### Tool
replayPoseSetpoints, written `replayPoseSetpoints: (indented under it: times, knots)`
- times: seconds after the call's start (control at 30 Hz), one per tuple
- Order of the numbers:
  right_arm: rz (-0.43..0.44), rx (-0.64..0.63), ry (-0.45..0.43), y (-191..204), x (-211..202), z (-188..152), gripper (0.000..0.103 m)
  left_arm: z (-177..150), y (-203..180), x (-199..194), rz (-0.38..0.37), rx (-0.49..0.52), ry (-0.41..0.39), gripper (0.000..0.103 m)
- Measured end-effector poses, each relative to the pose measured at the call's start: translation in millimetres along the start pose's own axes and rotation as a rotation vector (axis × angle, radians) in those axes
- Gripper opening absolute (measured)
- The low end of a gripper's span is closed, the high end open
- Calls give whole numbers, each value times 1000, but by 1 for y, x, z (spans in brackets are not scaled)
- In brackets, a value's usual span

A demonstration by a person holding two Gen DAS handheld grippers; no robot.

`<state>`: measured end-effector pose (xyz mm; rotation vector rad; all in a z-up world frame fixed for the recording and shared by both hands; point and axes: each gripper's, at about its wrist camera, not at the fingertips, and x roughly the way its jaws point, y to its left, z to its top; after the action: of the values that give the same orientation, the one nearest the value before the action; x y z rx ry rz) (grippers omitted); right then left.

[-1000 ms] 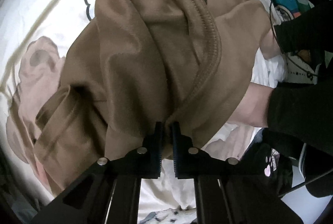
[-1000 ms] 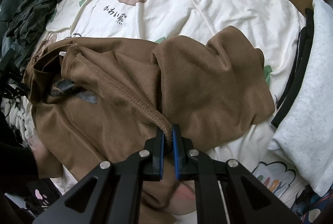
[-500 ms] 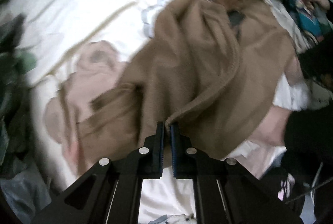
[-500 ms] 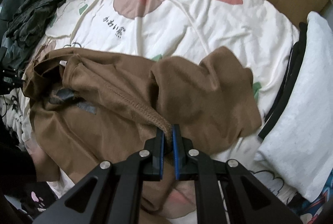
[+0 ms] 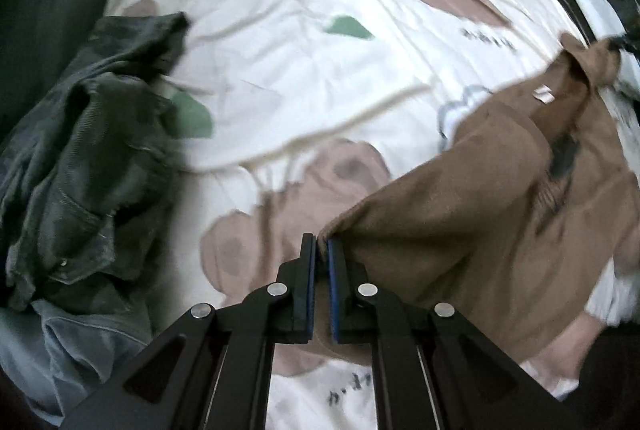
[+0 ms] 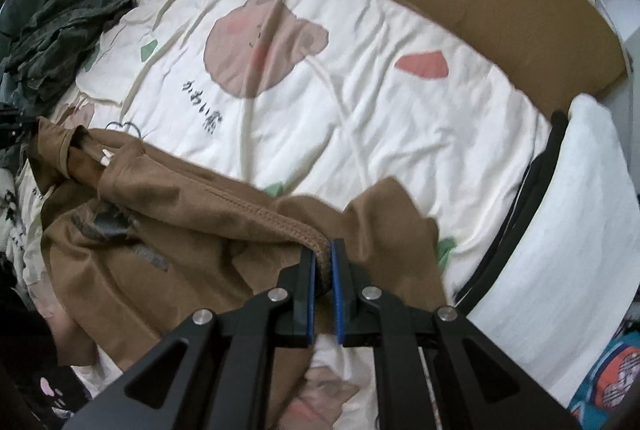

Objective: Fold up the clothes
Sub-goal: 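Close the left gripper on the shirt shoulder while the right gripper holds the seam, then lift the brown T-shirt with both grippers and carry it toward the cardboard box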

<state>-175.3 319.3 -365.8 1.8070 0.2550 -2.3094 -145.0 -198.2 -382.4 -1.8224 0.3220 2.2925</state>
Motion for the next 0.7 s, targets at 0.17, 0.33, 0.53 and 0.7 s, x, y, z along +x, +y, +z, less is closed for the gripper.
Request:
replayPoseSetpoints:
  times: [0.17,0.33,0.53,0.7]
  knots:
    - [-38,-31,-28,-3,-3,20,6,15,14,-3,65,-32,-46,5]
    - [-83,-61,-58,-6,-6,40,5,34,27,-3,110,-51,-86,5]
    - [-136,-68,-76,-19,1,73,5,66,39,5,149,-72,-133,5]
    - [-174,-56,-88,-32,10,107,5,97,51,18,163,-98,-155,5]
